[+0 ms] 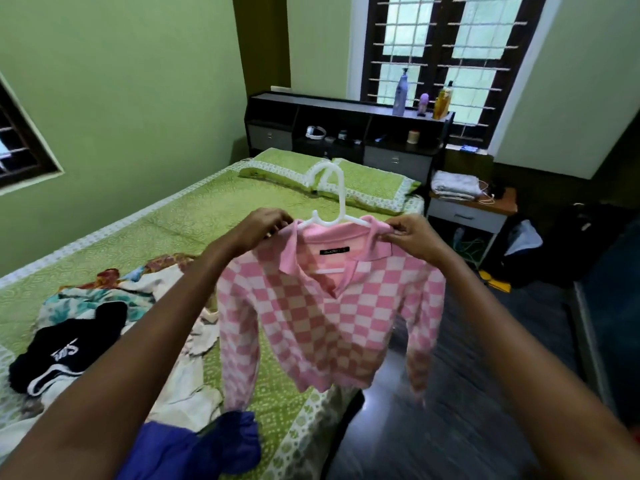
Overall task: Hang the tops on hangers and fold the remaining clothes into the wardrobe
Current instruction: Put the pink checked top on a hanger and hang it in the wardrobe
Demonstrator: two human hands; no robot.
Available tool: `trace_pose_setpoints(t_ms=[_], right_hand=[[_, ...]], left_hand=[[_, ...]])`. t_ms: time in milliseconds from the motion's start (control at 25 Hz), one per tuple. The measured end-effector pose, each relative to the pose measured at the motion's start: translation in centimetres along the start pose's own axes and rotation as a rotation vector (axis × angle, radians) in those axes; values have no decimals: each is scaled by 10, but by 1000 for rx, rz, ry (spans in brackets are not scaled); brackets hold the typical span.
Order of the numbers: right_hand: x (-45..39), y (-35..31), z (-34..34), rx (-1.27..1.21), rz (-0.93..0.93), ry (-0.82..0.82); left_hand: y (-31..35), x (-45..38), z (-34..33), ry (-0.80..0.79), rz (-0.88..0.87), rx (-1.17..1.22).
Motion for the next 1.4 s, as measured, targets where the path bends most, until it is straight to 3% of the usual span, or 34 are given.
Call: trace_pose_setpoints(t_ms=[160,400,520,600,680,760,920,1000,1400], right_hand=[[1,58,46,12,-81,62],[11,115,109,18,-204,250],[2,145,147,201,-249,295],[-5,161,165,222,-175,492],[-20,181,175,185,-184,649],[-38,216,176,168,-342,562],[-81,274,219,194,-507,568],[-95,291,240,177,-543,625],[-135,425,329,153,-773,569]], left_hand=[[-3,-36,-48,-189,-87,-80],[17,-130,-130,45,-454,-236],[27,-185,-170,115,-625,-286],[32,-220,-190,231,-675,-273],[25,-269,-216,221,-639,-235],[7,-312,-248,58,-548,-203],[-1,-412,-299,-126,-652,-92],[8,-457,-318,-132,-692,-78],[36,-626,-459,-165,-815,112]])
Point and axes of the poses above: each hand's wrist, its own x-axis away from the middle knuckle, its own z-axis out of the back of the hand, y = z × x, the point moved 1 cm from there along -x, towards the middle knuckle, and after that the axes turned 15 degrees about -z, right-handed, at the moved point
